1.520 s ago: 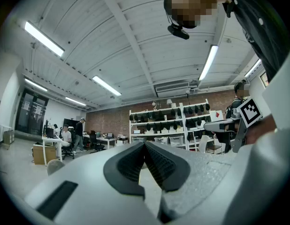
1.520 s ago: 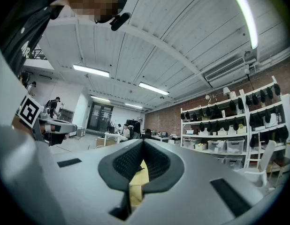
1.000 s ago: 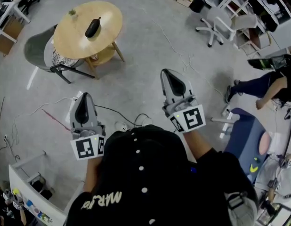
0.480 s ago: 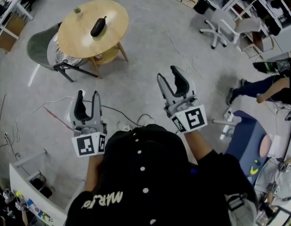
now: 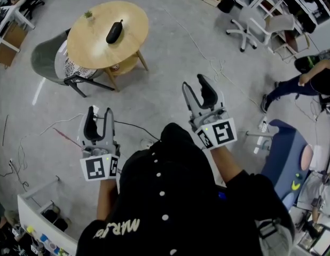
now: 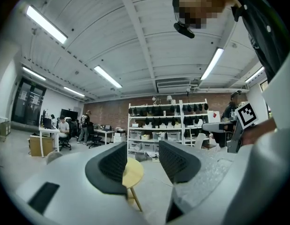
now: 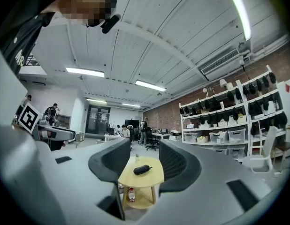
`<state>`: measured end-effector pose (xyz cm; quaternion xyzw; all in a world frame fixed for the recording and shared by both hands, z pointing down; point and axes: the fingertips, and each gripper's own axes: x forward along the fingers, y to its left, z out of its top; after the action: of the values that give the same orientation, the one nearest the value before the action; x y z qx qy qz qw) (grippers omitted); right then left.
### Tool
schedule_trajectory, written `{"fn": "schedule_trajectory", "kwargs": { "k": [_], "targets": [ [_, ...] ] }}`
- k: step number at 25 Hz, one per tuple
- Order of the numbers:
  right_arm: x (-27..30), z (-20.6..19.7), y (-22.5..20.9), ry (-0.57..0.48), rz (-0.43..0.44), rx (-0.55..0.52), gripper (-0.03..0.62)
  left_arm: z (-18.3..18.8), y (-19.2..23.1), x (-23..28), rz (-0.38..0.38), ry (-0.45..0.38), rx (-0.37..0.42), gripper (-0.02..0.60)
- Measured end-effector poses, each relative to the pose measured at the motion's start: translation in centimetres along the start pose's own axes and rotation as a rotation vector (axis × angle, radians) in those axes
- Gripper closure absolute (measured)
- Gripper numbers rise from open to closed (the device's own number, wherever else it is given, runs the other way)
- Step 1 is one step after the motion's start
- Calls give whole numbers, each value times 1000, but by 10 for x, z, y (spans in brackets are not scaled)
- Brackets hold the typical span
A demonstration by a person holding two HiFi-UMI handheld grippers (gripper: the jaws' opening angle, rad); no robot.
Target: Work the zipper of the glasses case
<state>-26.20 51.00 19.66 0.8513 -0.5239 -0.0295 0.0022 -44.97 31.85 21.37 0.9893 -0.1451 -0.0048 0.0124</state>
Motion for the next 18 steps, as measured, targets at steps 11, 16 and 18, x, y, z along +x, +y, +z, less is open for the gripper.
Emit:
{"fn": "schedule_trajectory", "kwargs": {
  "k": [11, 16, 18],
  "targets": [
    [56, -22, -20, 6, 12, 21, 416, -7, 29, 55, 10, 33, -2, 383],
    [107, -24, -51, -15, 23, 30, 426, -5, 37, 109, 20, 22, 6, 383],
    [131, -23, -63, -15, 36, 26, 427, -1, 43, 133, 27, 19, 5, 383]
  ]
}}
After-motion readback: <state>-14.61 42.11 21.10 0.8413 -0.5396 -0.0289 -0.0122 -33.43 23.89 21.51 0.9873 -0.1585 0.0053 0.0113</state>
